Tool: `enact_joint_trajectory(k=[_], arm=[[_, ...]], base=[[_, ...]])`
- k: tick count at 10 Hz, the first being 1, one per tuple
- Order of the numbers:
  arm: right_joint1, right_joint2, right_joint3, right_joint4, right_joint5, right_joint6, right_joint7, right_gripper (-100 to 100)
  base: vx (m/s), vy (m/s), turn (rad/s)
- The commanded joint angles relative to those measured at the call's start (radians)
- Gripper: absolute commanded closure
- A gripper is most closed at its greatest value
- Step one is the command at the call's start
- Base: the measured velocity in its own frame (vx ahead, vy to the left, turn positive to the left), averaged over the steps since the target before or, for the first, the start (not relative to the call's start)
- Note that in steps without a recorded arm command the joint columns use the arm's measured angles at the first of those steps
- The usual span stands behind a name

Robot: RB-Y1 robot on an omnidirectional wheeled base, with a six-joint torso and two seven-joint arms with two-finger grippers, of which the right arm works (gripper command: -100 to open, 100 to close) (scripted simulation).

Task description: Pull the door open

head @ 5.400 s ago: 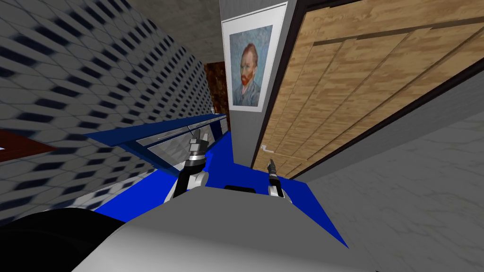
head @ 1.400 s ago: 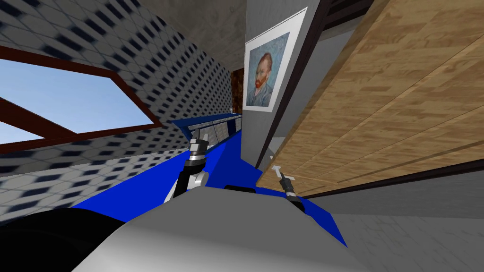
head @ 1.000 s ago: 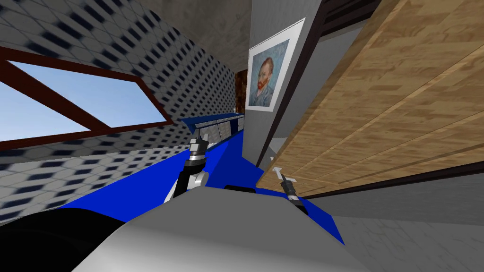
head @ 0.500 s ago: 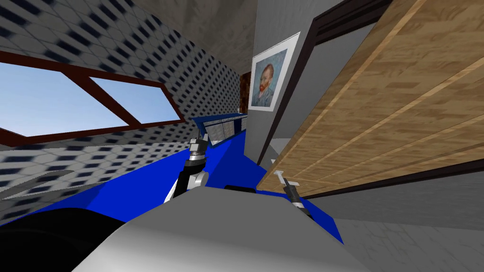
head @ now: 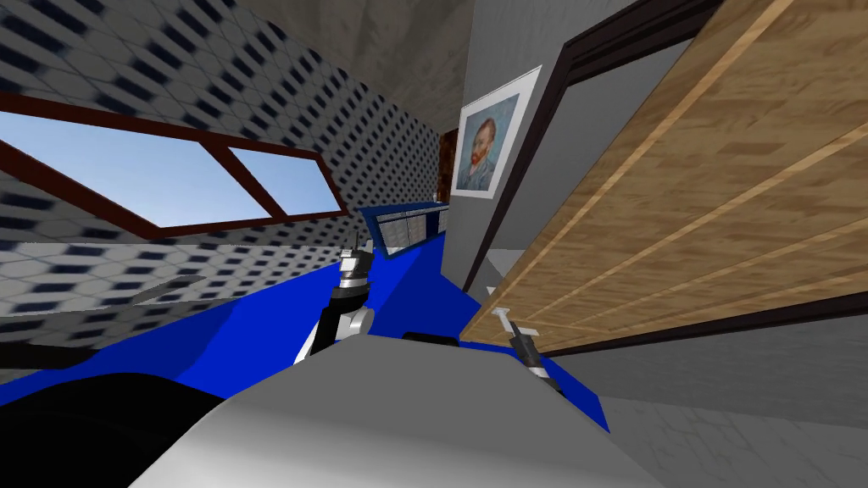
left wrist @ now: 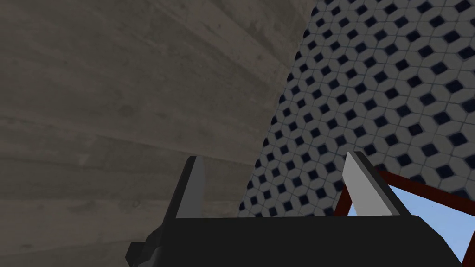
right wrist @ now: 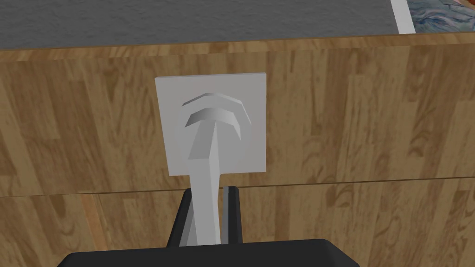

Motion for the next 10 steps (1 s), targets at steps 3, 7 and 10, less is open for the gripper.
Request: enact_joint_trajectory(k=[3,7,10], arm=[[0.011,-0.008,0.008,0.024,0.002,-0.039,-0.007,100],[0.016,-0.015,0.014,0.045,0.004,-0.071,-0.014,100],[-0.010,-0.007,0.016,0.039,0.021,-0.041,-0.014,100]], base=[[-0.224,-0.073,0.191],[-0.205,-0.056,0.142],[-0.144,-0.033,0.046]])
